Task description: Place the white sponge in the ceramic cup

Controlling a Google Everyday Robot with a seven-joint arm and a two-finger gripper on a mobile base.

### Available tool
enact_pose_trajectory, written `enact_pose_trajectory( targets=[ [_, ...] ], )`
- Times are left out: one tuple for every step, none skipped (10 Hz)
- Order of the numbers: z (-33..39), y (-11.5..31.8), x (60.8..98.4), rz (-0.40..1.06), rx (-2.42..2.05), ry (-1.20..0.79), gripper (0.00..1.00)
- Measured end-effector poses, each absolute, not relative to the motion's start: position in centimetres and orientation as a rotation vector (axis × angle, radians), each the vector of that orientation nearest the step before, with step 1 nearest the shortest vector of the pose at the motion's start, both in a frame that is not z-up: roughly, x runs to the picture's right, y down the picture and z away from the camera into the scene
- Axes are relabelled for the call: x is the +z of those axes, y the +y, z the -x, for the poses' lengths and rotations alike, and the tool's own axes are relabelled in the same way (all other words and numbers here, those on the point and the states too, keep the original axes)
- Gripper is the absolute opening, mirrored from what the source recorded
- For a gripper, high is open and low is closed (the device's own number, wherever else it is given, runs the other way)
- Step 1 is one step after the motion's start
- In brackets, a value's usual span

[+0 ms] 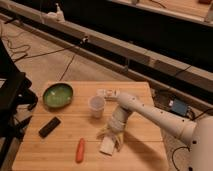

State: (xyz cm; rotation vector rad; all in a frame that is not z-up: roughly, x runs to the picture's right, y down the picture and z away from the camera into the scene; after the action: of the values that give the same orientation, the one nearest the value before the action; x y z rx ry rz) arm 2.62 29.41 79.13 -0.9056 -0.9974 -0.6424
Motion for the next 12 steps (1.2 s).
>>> enact_pose_trajectory(
  targets=[
    [-2.8, 29.4, 79.2, 0.907, -0.640, -0.991, 0.53],
    [-3.1, 29.1, 79.3, 0.903, -0.640, -0.983, 0.42],
    [-3.3, 28.8, 79.2, 0.898, -0.642, -0.975, 0.33],
    [-3.5, 28.3, 79.1, 0.889, -0.644, -0.963, 0.24],
    [-3.9, 27.6, 78.9, 0.878, -0.646, -0.940, 0.12],
    [-4.2, 26.7, 78.6, 0.856, -0.635, -0.910, 0.03],
    [-4.4, 26.1, 78.4, 0.843, -0.626, -0.895, 0.00],
    [-5.0, 25.3, 77.7, 0.826, -0.605, -0.867, 0.00],
    [-5.8, 24.6, 77.0, 0.814, -0.579, -0.843, 0.00],
    [-6.7, 23.6, 76.1, 0.799, -0.544, -0.817, 0.00],
    [-7.6, 22.6, 75.3, 0.780, -0.502, -0.795, 0.00],
    [-8.7, 21.2, 74.4, 0.750, -0.444, -0.775, 0.00]
  ],
)
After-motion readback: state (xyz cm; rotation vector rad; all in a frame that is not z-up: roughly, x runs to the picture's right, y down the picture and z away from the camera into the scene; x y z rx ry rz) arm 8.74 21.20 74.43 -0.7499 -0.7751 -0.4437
